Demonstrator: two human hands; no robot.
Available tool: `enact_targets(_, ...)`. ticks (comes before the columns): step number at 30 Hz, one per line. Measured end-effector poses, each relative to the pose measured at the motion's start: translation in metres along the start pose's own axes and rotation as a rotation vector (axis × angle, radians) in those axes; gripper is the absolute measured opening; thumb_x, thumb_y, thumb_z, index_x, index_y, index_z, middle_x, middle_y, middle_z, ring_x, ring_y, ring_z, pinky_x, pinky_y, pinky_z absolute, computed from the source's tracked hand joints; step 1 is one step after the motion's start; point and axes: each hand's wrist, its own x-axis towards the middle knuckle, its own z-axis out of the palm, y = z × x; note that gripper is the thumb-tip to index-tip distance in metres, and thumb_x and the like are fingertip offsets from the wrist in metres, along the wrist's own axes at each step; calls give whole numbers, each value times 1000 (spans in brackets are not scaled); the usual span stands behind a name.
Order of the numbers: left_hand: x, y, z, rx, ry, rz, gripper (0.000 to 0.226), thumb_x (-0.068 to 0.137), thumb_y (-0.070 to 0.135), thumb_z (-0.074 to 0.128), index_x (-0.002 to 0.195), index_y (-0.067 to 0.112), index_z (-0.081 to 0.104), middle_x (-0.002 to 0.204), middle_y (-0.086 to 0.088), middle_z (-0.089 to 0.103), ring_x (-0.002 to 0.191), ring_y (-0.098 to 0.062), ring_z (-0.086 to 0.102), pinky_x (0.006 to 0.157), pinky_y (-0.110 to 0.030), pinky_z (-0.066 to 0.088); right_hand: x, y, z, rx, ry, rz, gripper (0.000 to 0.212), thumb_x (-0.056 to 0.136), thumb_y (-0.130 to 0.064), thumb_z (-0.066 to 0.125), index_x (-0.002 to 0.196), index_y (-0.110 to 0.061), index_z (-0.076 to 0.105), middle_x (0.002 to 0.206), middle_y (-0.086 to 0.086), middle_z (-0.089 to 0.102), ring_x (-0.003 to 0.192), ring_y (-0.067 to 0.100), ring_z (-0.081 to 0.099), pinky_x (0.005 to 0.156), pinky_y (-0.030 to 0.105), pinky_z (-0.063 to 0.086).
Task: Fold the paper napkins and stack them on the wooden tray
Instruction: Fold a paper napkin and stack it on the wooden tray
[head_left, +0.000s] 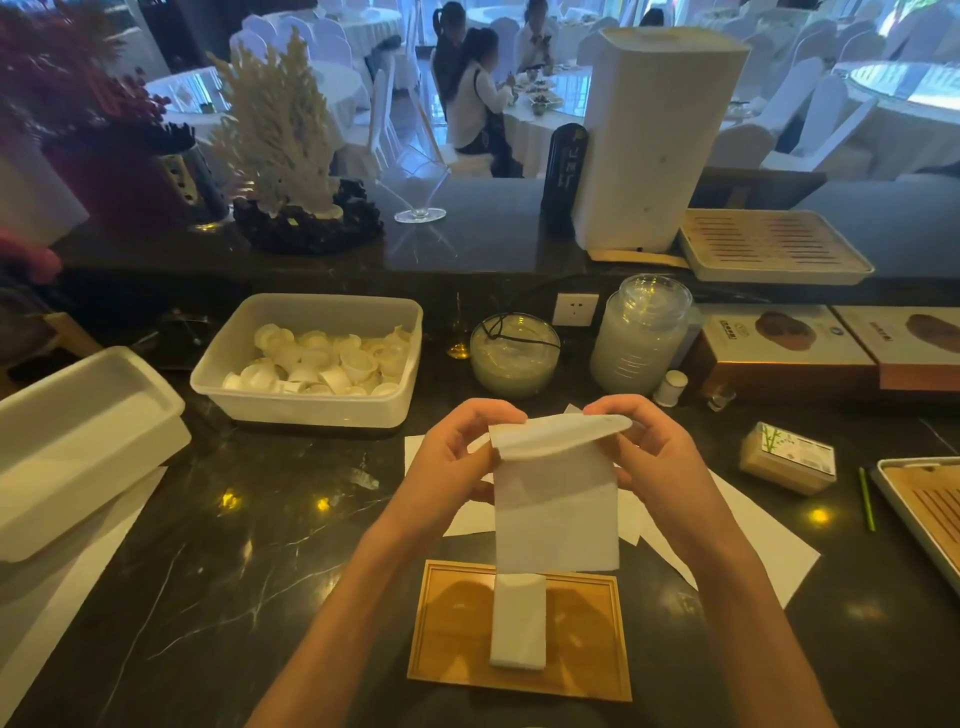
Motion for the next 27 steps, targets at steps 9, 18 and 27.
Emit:
enact_targets(9, 1, -1, -2, -4, 70, 54, 29, 99, 16, 62, 97, 40, 77, 108, 17, 75, 108, -5, 70, 68, -24, 62, 1, 6, -2, 23, 22, 70, 17, 92, -19, 68, 91, -35, 75, 98, -15, 76, 95, 4, 72, 64, 21, 60)
enact_targets(18, 2, 0, 0, -134, 46, 79, 27, 104, 16, 51, 100, 32, 72, 118, 11, 73, 113, -13, 69, 76, -27, 62, 1, -3, -1, 203, -15, 145, 29, 102, -14, 45, 91, -14, 72, 106, 6, 71, 102, 21, 68, 67, 23, 59)
enact_targets(27, -7, -6, 12, -171, -23, -158, 63, 74, 81, 58, 123, 41, 59, 118, 13, 74, 110, -16, 73, 82, -35, 64, -1, -5, 2, 8, 43, 56, 24, 90, -26, 70, 104, -45, 67, 114, -12, 71, 109, 14, 67, 87, 33, 61)
